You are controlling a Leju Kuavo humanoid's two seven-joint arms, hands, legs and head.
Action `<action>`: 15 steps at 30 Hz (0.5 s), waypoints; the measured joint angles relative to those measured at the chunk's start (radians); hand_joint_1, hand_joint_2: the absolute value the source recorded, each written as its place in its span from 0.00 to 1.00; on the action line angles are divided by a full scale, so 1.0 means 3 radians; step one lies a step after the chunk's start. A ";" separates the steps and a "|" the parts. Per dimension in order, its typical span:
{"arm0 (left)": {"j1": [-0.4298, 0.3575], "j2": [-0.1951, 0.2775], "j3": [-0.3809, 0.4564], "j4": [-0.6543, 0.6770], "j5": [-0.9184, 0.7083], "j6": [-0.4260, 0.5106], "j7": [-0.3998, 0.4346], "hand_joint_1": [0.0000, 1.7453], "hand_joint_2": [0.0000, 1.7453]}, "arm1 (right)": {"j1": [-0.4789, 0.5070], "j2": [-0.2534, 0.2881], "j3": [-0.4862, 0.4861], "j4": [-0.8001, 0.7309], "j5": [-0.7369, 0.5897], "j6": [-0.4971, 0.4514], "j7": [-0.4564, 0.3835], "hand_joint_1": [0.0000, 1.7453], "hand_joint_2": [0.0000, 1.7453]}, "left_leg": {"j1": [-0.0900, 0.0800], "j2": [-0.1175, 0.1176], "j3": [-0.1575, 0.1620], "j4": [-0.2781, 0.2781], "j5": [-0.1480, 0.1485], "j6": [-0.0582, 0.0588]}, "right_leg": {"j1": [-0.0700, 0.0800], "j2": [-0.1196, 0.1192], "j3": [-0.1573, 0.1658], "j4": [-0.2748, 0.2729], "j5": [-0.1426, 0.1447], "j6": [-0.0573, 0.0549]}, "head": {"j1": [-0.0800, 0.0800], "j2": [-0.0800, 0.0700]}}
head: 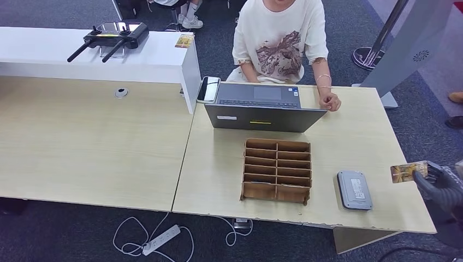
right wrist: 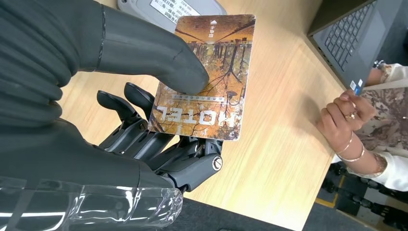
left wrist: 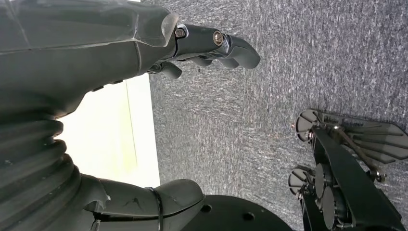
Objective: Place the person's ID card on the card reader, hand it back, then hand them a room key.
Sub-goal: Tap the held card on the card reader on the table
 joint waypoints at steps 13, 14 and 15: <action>-0.0017 0.0042 0.0000 0.0000 0.0014 -0.0051 -0.0004 0.00 1.00 | -0.0201 0.0044 0.0209 0.0098 0.0169 -0.0120 0.0042 1.00 1.00 | 0.0000 0.0000 -0.0001 -0.0001 0.0001 0.0000 | 0.0000 -0.0001 0.0000 0.0001 0.0000 0.0000 | 0.0000 0.0000; -0.0018 0.0045 0.0000 0.0000 0.0014 -0.0053 -0.0005 0.00 1.00 | -0.0216 0.0053 0.0230 0.0109 0.0186 -0.0137 0.0043 1.00 1.00 | 0.0000 0.0000 -0.0001 -0.0001 0.0001 0.0000 | 0.0000 -0.0001 0.0000 0.0001 0.0000 0.0000 | 0.0000 0.0000; -0.0020 0.0048 0.0000 0.0000 0.0015 -0.0055 -0.0006 0.00 1.00 | -0.0230 0.0059 0.0251 0.0120 0.0201 -0.0151 0.0045 1.00 1.00 | 0.0000 0.0000 -0.0001 -0.0001 0.0001 0.0000 | 0.0000 -0.0001 0.0000 0.0001 0.0000 0.0000 | 0.0000 0.0000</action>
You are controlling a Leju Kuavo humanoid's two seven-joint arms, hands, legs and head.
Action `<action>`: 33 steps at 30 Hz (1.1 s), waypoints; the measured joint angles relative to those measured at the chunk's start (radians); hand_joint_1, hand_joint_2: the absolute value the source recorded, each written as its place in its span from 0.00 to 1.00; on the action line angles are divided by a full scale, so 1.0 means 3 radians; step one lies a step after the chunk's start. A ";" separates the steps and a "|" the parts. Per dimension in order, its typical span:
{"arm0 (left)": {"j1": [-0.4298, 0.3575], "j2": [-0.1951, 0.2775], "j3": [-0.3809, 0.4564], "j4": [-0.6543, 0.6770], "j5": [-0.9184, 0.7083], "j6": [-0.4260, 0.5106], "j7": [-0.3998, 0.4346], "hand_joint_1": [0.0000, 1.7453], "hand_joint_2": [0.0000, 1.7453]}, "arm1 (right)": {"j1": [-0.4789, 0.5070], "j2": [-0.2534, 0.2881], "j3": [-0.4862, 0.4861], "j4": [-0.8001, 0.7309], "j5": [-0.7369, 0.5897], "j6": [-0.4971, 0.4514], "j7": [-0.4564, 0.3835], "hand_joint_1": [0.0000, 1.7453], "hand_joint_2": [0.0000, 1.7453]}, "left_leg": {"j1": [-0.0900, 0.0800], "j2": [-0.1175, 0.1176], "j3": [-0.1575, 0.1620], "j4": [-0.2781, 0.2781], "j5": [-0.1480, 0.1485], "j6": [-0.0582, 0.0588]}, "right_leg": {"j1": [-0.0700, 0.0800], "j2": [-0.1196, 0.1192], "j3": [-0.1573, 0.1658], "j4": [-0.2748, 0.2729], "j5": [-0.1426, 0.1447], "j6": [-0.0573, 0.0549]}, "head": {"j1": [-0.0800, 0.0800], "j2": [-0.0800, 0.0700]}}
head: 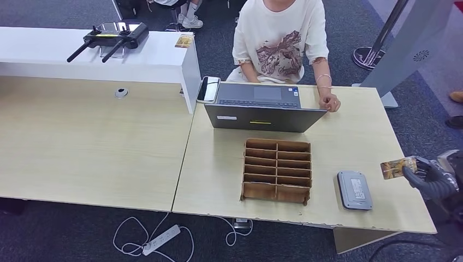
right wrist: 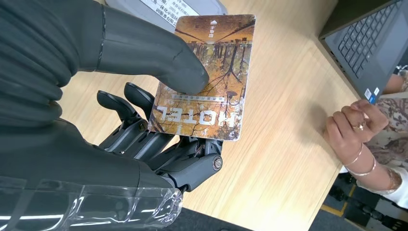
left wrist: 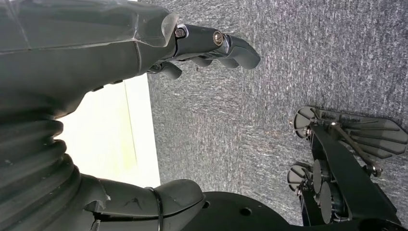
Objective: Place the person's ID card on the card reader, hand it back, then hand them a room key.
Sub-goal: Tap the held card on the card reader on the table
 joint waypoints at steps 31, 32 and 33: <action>-0.0018 -0.0050 0.0010 0.0000 0.0003 0.0074 0.0151 0.00 1.00 | -0.0148 0.0069 0.0260 0.0237 -0.0022 -0.0089 -0.0029 1.00 1.00 | 0.0000 0.0000 0.0000 0.0000 0.0000 0.0000 | 0.0000 0.0000 -0.0001 -0.0001 0.0000 0.0000 | 0.0000 0.0000; -0.0018 -0.0050 0.0011 0.0000 0.0003 0.0073 0.0152 0.00 1.00 | -0.0147 0.0069 0.0260 0.0237 -0.0022 -0.0090 -0.0027 1.00 1.00 | 0.0000 0.0000 0.0000 0.0000 0.0000 0.0000 | 0.0000 0.0000 -0.0001 -0.0001 0.0000 0.0000 | 0.0000 0.0000; -0.0017 -0.0050 0.0011 0.0000 0.0003 0.0073 0.0152 0.00 1.00 | -0.0147 0.0069 0.0260 0.0237 -0.0021 -0.0090 -0.0026 1.00 1.00 | 0.0000 0.0000 0.0000 0.0000 0.0000 0.0000 | 0.0000 0.0000 -0.0001 -0.0001 0.0000 0.0000 | 0.0000 0.0000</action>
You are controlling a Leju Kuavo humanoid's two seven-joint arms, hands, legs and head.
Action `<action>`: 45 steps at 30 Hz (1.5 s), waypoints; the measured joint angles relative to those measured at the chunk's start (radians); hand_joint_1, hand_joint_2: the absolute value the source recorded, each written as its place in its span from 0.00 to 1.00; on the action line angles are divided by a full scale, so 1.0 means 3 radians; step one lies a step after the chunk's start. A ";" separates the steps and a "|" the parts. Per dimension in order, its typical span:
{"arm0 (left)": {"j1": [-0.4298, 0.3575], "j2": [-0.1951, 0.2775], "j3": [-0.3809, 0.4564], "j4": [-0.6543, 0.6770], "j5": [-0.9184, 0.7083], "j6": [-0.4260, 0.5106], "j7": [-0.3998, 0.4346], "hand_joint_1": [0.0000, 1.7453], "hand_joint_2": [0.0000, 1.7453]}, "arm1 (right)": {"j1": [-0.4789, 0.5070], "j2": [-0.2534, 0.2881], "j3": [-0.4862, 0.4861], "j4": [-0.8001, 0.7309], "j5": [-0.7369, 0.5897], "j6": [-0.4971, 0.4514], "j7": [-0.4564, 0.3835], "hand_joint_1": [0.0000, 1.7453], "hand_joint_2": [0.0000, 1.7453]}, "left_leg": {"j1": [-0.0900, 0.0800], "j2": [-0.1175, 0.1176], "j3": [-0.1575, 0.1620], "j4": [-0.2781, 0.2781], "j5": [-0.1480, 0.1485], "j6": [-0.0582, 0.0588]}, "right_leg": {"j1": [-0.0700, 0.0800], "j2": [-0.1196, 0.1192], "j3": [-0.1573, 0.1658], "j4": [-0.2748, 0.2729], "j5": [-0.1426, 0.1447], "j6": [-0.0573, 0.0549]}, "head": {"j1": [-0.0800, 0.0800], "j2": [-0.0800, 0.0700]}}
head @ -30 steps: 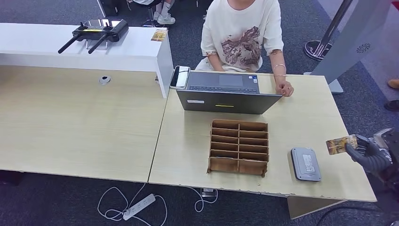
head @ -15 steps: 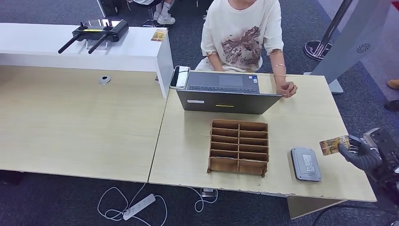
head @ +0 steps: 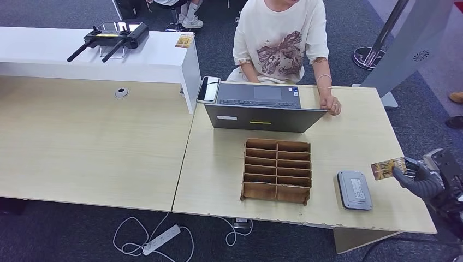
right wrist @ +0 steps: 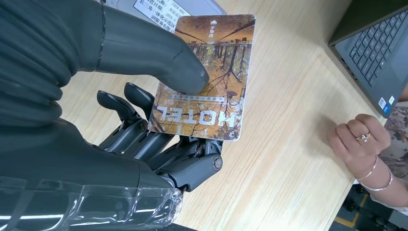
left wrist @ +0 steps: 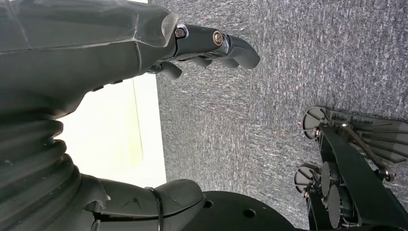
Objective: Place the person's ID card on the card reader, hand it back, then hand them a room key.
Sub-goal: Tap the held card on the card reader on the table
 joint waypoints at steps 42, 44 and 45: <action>-0.0001 -0.0016 0.0075 0.0000 0.0033 -0.0005 0.0026 0.00 1.00 | 0.0042 0.0131 0.0290 -0.0027 0.0139 -0.0167 -0.0001 1.00 1.00 | 0.0000 0.0000 -0.0001 0.0000 0.0001 0.0001 | 0.0000 -0.0001 0.0000 0.0000 0.0000 0.0000 | 0.0000 0.0000; -0.0001 -0.0016 0.0075 0.0000 0.0031 -0.0006 0.0026 0.00 1.00 | 0.0043 0.0131 0.0293 -0.0027 0.0138 -0.0144 0.0002 1.00 1.00 | 0.0000 0.0000 0.0000 0.0000 0.0001 0.0001 | 0.0000 0.0000 0.0000 0.0000 0.0000 0.0000 | 0.0000 0.0000; -0.0001 -0.0016 0.0075 0.0000 0.0030 -0.0007 0.0026 0.00 1.00 | 0.0043 0.0131 0.0296 -0.0027 0.0138 -0.0131 0.0003 1.00 1.00 | 0.0000 0.0000 0.0000 0.0000 0.0001 0.0001 | 0.0000 0.0000 0.0000 0.0000 0.0000 0.0000 | 0.0000 0.0000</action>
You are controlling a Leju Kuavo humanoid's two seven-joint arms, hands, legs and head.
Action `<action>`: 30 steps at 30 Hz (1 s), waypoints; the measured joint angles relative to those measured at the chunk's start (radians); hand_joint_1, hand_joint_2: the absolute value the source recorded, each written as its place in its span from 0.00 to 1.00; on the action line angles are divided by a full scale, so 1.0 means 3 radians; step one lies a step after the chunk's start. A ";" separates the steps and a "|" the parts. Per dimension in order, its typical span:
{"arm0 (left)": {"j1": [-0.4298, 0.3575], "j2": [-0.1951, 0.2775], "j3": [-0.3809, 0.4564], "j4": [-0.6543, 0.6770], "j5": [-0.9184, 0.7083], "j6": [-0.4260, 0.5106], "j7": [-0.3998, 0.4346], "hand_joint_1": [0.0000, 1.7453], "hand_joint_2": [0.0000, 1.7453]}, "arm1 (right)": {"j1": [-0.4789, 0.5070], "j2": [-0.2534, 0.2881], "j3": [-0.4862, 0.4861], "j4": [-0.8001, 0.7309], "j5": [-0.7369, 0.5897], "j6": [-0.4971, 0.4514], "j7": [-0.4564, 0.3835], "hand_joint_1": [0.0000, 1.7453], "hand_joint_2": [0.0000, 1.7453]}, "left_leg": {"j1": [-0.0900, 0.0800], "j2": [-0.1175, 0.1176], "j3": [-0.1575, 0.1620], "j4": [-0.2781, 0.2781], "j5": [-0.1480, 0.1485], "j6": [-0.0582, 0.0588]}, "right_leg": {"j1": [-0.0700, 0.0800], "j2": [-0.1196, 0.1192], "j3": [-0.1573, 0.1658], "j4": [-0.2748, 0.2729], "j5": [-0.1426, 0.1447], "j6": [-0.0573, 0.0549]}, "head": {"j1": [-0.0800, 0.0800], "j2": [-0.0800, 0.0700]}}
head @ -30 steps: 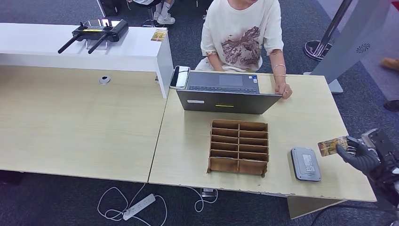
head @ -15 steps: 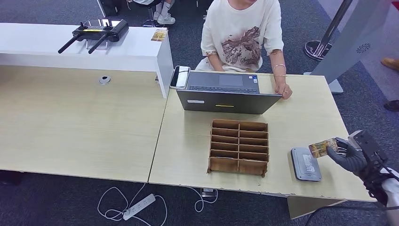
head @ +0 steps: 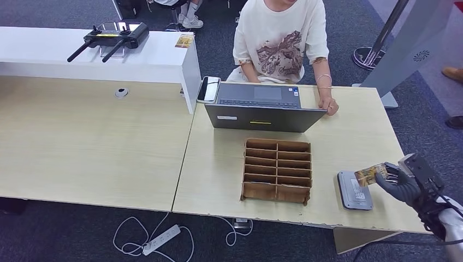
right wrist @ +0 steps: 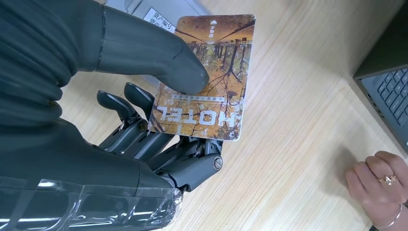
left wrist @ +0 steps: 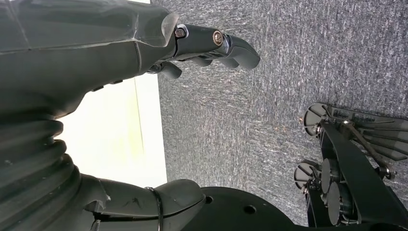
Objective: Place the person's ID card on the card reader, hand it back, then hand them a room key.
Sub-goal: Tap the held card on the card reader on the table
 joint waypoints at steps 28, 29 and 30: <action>0.0001 0.0003 0.0000 0.0000 -0.0019 -0.0001 0.0000 0.00 1.00 | 0.0103 0.0018 0.0062 0.0002 0.0037 -0.0042 0.0030 1.00 1.00 | 0.0000 0.0000 -0.0001 0.0000 0.0000 0.0000 | 0.0000 0.0000 0.0000 0.0000 0.0000 0.0000 | 0.0000 0.0000; 0.0001 0.0004 0.0000 0.0000 -0.0019 -0.0001 0.0000 0.00 1.00 | 0.0103 0.0018 0.0064 0.0004 0.0039 -0.0042 0.0029 1.00 1.00 | 0.0000 0.0000 -0.0001 0.0000 0.0000 0.0000 | 0.0000 -0.0001 0.0000 0.0000 0.0000 0.0000 | 0.0000 0.0000; 0.0001 0.0004 0.0000 0.0000 -0.0019 -0.0001 0.0000 0.00 1.00 | 0.0103 0.0019 0.0066 0.0007 0.0041 -0.0044 0.0027 1.00 1.00 | 0.0000 0.0000 -0.0001 0.0000 0.0000 0.0000 | 0.0000 -0.0001 0.0000 0.0000 0.0000 0.0000 | 0.0000 0.0000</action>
